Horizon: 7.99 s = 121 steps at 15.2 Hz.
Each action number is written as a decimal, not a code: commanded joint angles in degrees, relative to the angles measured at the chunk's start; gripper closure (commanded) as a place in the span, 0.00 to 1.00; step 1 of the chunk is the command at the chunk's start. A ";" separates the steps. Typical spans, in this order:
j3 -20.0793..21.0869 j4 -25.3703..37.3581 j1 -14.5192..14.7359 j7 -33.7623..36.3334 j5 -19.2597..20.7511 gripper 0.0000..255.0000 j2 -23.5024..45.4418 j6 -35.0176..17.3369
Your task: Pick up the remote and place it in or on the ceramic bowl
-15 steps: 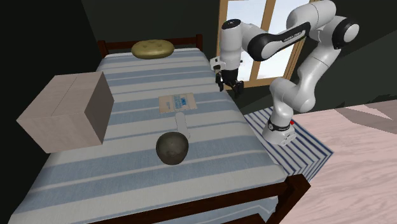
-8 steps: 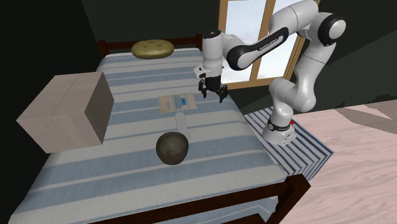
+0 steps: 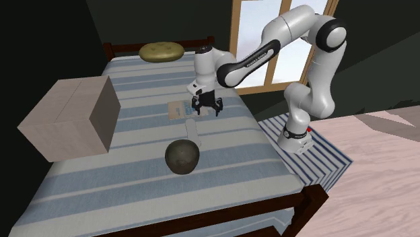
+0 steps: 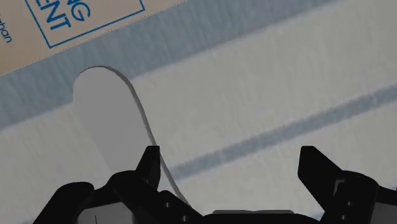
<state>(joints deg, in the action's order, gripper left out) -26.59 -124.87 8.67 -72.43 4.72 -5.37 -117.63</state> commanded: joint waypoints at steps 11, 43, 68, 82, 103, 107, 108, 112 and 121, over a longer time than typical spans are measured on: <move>1.54 12.27 -1.37 -25.41 -12.76 0.00 19.88 -6.73; 1.17 13.98 -1.04 -24.53 -11.50 1.00 17.76 -3.13; 1.59 27.38 0.57 -20.35 -9.16 1.00 14.22 13.30; 7.33 47.06 6.78 -7.44 -13.05 1.00 28.42 19.02; 7.67 37.89 7.32 -8.05 -13.54 1.00 29.19 9.17; 7.67 37.97 7.30 -8.06 -13.55 0.00 29.24 9.20; 7.67 37.97 7.30 -8.06 -13.55 0.00 29.24 9.20; 7.45 42.81 7.02 -7.73 -13.19 0.00 28.59 14.64; 7.40 44.29 6.91 -7.66 -13.15 0.00 28.56 16.13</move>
